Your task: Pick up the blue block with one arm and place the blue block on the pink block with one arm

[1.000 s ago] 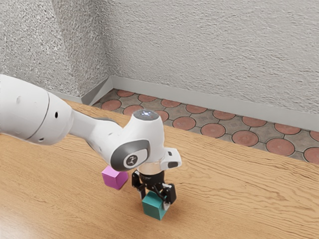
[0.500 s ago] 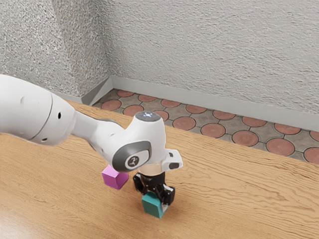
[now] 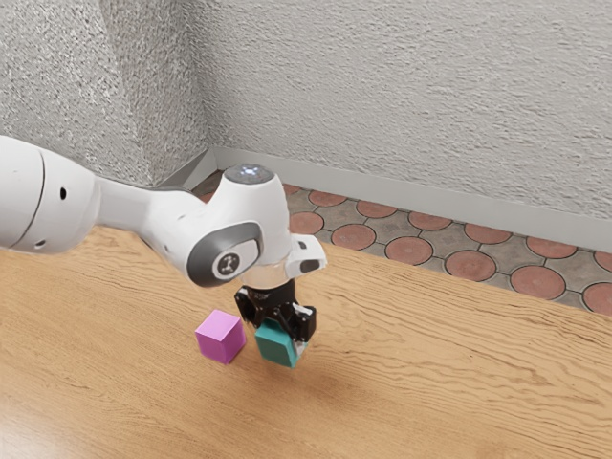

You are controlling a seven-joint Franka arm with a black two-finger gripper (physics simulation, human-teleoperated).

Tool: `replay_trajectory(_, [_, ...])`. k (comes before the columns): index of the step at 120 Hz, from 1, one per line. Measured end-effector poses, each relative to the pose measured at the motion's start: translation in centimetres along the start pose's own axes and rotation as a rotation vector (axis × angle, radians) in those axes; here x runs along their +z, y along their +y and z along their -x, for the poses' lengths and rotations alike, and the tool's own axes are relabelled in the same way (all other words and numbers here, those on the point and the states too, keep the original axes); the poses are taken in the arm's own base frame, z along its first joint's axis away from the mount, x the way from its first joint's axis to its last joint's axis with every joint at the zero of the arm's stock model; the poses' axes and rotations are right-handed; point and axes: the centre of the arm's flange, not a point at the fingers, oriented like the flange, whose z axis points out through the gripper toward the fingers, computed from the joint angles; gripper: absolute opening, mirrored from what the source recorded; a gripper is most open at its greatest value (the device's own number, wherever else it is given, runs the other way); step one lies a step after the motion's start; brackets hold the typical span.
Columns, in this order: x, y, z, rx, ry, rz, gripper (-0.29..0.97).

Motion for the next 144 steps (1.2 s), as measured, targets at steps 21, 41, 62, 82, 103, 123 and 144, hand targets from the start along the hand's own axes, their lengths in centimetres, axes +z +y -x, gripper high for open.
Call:
replay_trajectory(21, [-2.4,-2.9,-0.3,-0.017,0.020,-0.016,0.40])
replay_trajectory(41, [-2.8,-5.5,-0.6,-0.017,0.013,-0.039,0.40])
replay_trajectory(62, [-2.4,-8.8,-1.1,-0.033,-0.001,-0.065,0.40])
replay_trajectory(82, [-2.1,-11.3,-1.1,-0.028,-0.010,-0.089,0.40])
replay_trajectory(103, [-2.5,-11.6,-1.1,0.008,-0.001,-0.098,0.40])
replay_trajectory(123, [-1.9,-13.9,-1.1,-0.006,-0.012,-0.102,0.40])
replay_trajectory(144, [-1.1,-14.5,-0.9,0.005,-0.014,-0.098,0.40])
